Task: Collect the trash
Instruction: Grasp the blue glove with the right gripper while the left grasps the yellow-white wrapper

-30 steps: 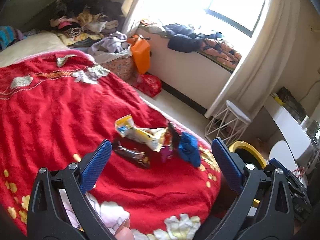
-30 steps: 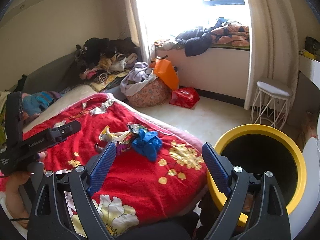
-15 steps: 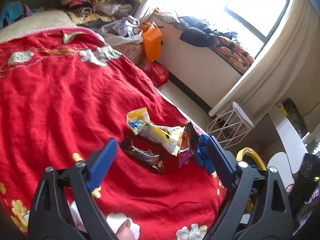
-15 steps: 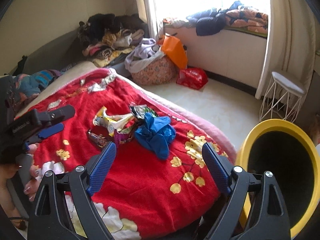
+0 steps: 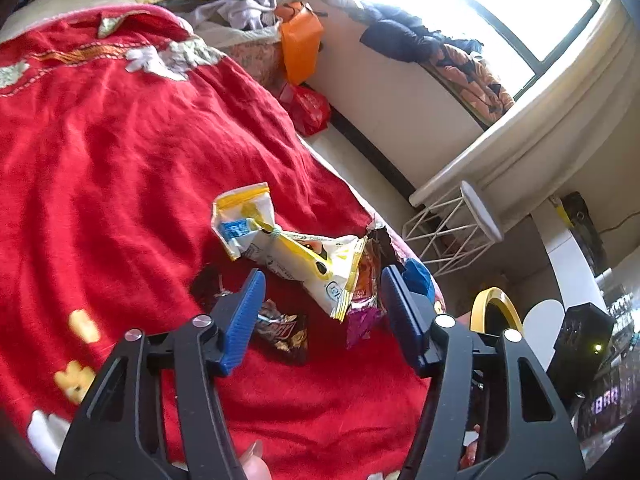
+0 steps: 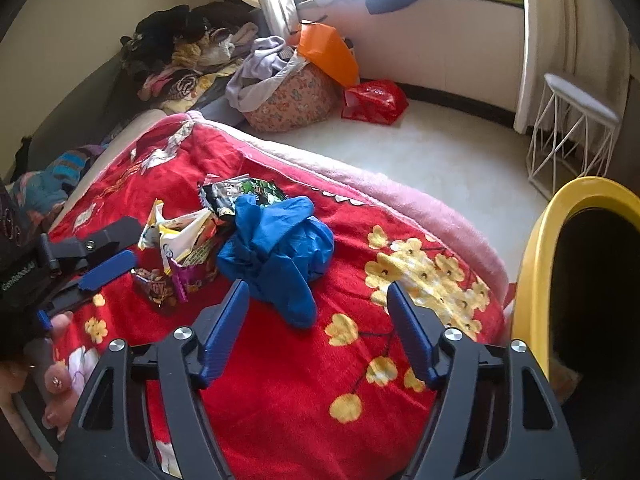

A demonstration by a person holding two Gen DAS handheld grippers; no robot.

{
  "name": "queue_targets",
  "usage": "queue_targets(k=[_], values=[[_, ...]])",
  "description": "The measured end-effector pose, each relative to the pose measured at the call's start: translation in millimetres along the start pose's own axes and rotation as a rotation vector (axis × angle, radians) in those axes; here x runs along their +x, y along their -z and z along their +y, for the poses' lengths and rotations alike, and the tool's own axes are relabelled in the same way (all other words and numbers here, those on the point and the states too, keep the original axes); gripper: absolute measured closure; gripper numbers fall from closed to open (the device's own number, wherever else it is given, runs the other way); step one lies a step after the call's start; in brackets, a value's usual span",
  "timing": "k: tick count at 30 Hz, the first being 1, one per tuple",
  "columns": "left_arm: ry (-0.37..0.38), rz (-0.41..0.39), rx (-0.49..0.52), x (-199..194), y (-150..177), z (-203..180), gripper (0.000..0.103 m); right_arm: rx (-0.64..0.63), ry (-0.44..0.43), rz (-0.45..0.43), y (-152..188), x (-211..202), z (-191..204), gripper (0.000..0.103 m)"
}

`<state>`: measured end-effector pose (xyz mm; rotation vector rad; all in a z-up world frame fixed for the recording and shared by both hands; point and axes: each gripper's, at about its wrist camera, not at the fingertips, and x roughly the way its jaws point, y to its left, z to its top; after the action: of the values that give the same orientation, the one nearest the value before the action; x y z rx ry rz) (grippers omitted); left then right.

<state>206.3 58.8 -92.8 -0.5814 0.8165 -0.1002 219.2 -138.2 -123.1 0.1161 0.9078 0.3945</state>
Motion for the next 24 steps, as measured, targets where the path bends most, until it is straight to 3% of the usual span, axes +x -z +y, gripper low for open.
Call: queue_targets(k=[4, 13, 17, 24], values=[[0.003, 0.023, -0.014, 9, -3, 1, 0.054, 0.008, -0.015, 0.012, -3, 6, 0, 0.041], [0.011, 0.097, -0.100, 33, -5, 11, 0.054, -0.007, -0.100, 0.050, -4, 16, 5, 0.084], [0.016, 0.108, -0.135, 39, -5, 18, 0.057, 0.004, -0.138, 0.044, -1, 10, 6, 0.090], [0.021, 0.123, -0.165, 42, -3, 22, 0.063, 0.023, -0.187, 0.027, 9, -7, 5, 0.092]])
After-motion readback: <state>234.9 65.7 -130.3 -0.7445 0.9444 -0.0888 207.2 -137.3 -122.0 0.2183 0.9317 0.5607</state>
